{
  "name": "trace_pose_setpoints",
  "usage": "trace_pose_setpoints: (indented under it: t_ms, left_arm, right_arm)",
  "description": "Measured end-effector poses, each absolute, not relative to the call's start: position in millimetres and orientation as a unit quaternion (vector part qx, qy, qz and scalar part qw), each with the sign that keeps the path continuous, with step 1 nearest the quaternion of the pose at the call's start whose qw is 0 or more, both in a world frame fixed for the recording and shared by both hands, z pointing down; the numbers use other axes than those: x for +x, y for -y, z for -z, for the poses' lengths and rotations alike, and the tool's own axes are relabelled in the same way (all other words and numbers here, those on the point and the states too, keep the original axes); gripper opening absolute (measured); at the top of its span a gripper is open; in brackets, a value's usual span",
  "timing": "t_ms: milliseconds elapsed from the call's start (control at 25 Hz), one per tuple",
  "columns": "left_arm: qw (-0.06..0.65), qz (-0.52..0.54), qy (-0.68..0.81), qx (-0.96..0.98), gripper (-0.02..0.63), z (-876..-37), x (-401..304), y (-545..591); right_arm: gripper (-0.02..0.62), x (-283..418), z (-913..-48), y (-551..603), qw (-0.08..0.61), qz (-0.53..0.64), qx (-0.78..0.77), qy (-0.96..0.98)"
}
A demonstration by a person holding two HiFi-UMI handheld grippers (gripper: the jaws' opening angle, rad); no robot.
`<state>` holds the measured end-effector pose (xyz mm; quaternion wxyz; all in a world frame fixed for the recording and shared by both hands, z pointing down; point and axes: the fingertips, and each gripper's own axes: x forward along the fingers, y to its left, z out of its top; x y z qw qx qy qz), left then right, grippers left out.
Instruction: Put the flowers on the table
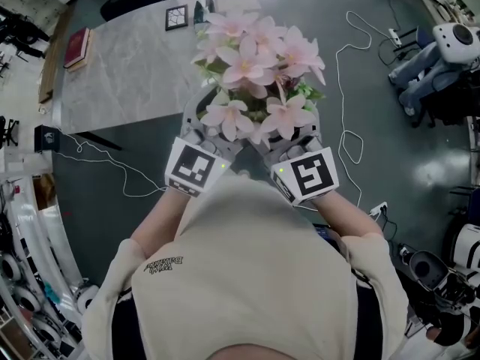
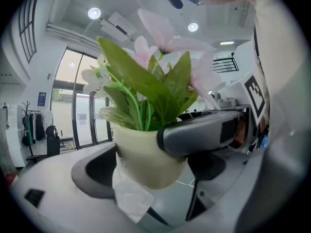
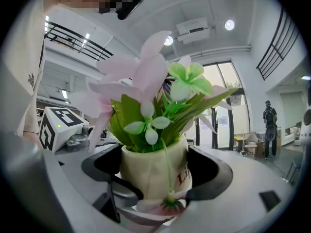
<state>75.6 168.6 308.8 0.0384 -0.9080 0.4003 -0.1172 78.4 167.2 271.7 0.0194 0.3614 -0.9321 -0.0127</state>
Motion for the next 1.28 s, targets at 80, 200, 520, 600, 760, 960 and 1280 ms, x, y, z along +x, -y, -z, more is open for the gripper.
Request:
trace_pose_setpoints:
  t_ms: [80,200,520,600,760,960,1280]
  left_arm:
    - [0.038,0.116,-0.400,-0.908,0.438,-309.2,71.8,-163.5]
    - [0.034,0.113,-0.399,-0.909,0.437,-310.7,64.7,-155.0]
    - [0.020,0.111,-0.389,-0.914,0.438,-318.8,47.4,-114.1]
    - [0.018,0.110,-0.386,-0.916,0.437,-320.9,41.2,-104.5]
    - [0.018,0.111,-0.378,-0.919,0.437,-322.5,30.4,-80.6]
    - [0.019,0.113,-0.371,-0.922,0.437,-319.4,16.1,-45.4]
    - [0.019,0.110,-0.357,-0.927,0.438,-309.5,-17.1,12.6]
  right_arm:
    - [0.439,74.5,-272.2,-162.2,0.021,0.013,0.362,0.932]
    - [0.439,67.1,-273.5,-153.5,0.024,0.013,0.362,0.932]
    - [0.439,49.1,-281.9,-111.9,0.037,0.004,0.371,0.928]
    - [0.439,42.7,-283.9,-102.1,0.038,0.002,0.374,0.927]
    - [0.439,32.1,-285.4,-78.2,0.038,0.000,0.381,0.924]
    - [0.439,17.1,-281.9,-43.2,0.036,-0.003,0.388,0.921]
    - [0.439,-15.6,-273.0,15.0,0.040,-0.001,0.404,0.914]
